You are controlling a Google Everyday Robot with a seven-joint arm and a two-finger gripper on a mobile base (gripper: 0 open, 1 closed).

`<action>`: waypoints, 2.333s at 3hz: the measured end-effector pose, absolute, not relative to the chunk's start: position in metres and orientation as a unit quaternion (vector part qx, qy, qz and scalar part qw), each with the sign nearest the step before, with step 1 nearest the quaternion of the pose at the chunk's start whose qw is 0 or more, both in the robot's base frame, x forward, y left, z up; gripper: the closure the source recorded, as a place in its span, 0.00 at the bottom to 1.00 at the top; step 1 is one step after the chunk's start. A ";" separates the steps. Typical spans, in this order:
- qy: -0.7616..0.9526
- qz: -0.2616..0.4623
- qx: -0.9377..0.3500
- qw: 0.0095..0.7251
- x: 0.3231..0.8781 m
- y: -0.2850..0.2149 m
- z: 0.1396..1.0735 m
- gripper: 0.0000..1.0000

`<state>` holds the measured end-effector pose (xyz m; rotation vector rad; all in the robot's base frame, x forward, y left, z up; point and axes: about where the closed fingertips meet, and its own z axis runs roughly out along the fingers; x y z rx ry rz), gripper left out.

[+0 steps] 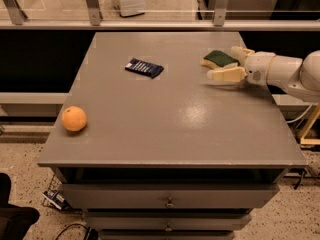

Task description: Move sponge near orange

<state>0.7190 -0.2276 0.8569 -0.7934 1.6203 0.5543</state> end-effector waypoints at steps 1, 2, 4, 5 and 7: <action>0.693 0.251 -0.339 0.585 0.721 -0.217 0.848 0.41; 0.693 0.256 -0.338 0.583 0.722 -0.212 0.844 0.64; 0.693 0.257 -0.339 0.583 0.722 -0.212 0.845 1.00; 0.693 0.257 -0.339 0.583 0.722 -0.212 0.845 1.00; 0.693 0.256 -0.339 0.583 0.722 -0.212 0.846 1.00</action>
Offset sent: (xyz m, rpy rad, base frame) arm 0.0043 0.0216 -0.0236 0.0424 0.0322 0.0311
